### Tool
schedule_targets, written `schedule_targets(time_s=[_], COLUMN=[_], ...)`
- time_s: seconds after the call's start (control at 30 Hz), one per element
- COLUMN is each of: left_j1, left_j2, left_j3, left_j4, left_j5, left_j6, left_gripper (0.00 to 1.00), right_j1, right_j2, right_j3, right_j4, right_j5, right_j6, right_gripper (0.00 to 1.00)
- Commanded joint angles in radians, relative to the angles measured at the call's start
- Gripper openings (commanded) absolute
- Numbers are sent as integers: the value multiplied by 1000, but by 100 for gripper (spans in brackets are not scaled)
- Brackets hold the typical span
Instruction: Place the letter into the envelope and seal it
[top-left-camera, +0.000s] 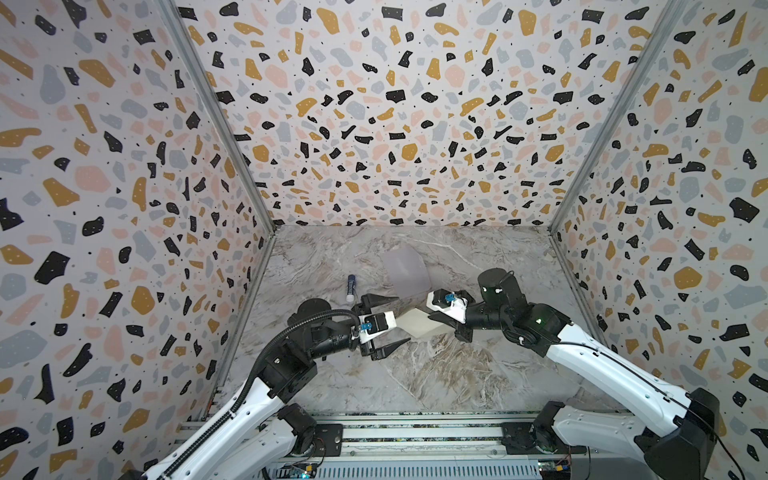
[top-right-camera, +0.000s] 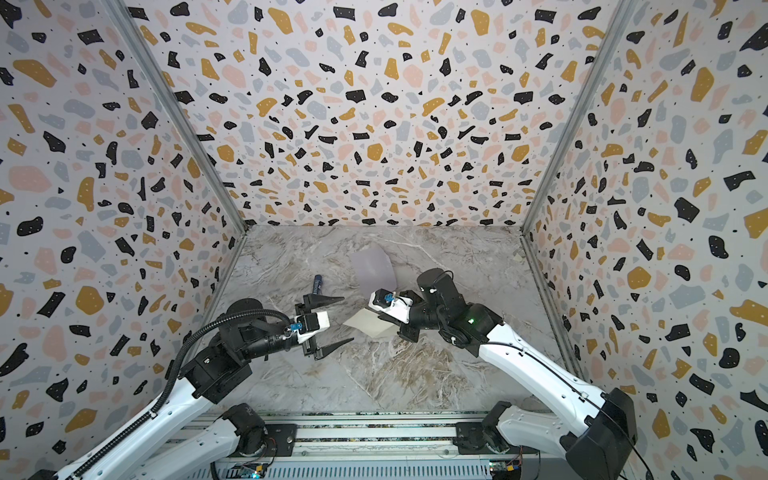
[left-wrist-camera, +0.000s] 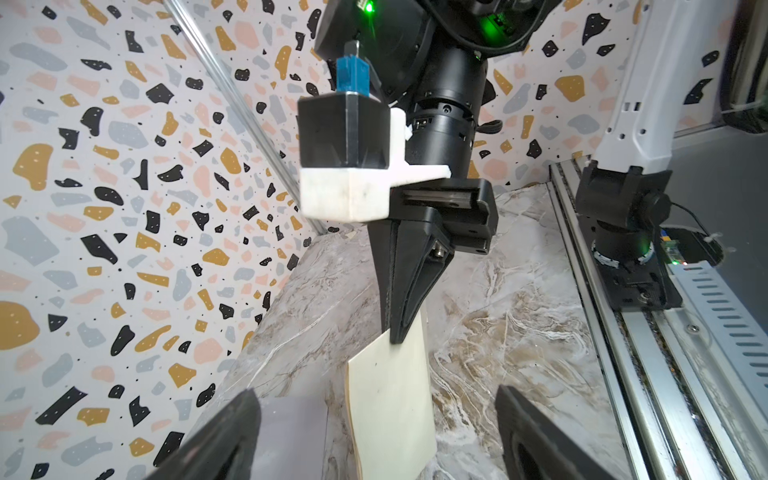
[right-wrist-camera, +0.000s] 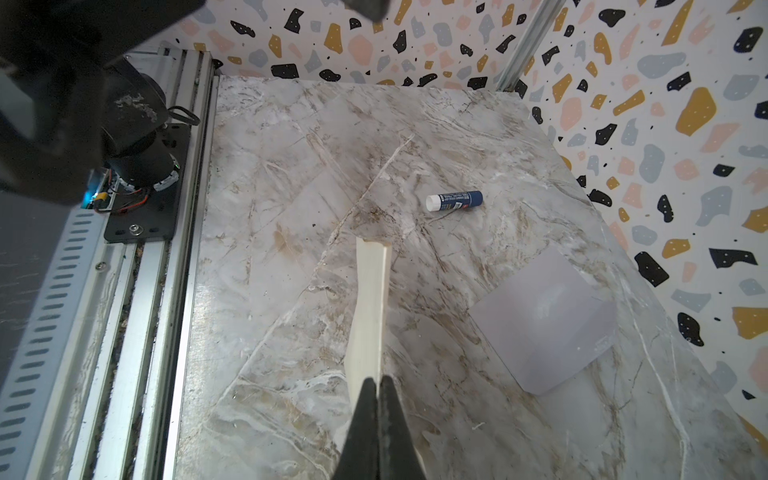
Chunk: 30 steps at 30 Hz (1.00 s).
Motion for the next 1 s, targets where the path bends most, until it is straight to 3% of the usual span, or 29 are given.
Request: schedule_targets(time_s=[0.0, 0.13, 0.2, 0.3, 0.4, 0.6, 0.83, 0.97], left_j1=[-4, -10, -12, -15, -15, -16, -18, -18], left_j2=[51, 113, 140, 169, 178, 184, 201, 207], left_j3=[26, 39, 42, 42, 30, 8, 6, 0], left_j4=[-32, -25, -12, 26, 62, 118, 121, 123], left_j5=[58, 73, 61, 34, 14, 17, 30, 31], left_j6=[37, 34, 20, -34, -64, -85, -90, -90], left_gripper=[86, 77, 65, 57, 52, 31, 19, 17], right_j1=[31, 59, 69, 75, 80, 85, 85, 85], right_j2=[-13, -17, -16, -19, -24, -28, -36, -37], right_j3=[41, 42, 43, 45, 42, 36, 26, 26], right_j4=[-47, -53, -58, -64, -64, -61, -46, -45], right_j5=[86, 107, 115, 119, 120, 120, 124, 127], right_j6=[-18, -19, -19, -19, -19, -15, -11, -11], right_gripper=[0, 0, 0, 0, 0, 0, 0, 0])
